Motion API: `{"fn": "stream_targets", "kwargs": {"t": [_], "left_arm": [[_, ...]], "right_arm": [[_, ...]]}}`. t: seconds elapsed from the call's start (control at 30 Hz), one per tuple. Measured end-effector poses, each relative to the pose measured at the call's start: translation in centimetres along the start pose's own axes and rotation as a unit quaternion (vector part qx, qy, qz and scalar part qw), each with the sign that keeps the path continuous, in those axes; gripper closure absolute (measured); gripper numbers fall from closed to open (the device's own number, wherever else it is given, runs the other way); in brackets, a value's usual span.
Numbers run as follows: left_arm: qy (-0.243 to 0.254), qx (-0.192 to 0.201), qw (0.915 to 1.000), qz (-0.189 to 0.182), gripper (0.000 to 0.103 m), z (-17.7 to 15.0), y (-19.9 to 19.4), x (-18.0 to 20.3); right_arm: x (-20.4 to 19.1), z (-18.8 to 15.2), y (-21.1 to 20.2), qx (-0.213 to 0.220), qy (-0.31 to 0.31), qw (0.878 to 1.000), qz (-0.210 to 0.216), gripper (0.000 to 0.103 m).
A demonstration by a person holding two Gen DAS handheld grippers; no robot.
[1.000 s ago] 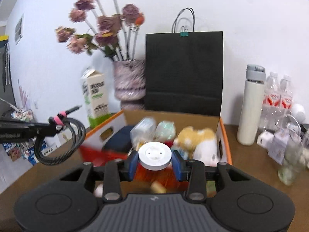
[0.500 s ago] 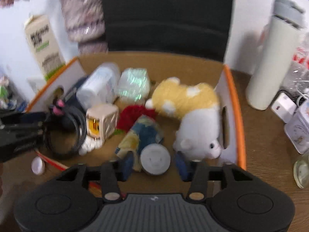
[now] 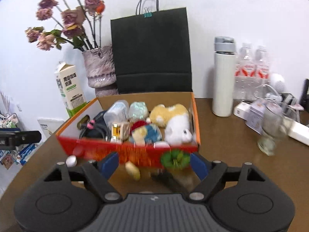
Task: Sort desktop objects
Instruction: 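Move both tools back toward the remaining white caps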
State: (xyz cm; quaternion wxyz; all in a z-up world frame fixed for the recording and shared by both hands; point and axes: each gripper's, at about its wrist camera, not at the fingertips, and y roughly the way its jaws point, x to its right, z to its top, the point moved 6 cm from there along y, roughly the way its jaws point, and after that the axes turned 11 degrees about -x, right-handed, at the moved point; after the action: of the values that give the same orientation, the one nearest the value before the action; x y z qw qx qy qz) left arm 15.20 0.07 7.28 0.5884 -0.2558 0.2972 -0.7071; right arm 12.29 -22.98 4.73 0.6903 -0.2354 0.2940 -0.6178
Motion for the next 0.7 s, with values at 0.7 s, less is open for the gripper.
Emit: {"fn": "stream_targets", "kwargs": {"t": [0.7], "left_arm": [[-0.01,-0.055,0.9984,0.009,0.0,-12.2,-3.0,3.4]], "right_arm": [[-1.0,-13.2,-8.1,0.026,-0.052,0.997,-0.055,0.011]]}}
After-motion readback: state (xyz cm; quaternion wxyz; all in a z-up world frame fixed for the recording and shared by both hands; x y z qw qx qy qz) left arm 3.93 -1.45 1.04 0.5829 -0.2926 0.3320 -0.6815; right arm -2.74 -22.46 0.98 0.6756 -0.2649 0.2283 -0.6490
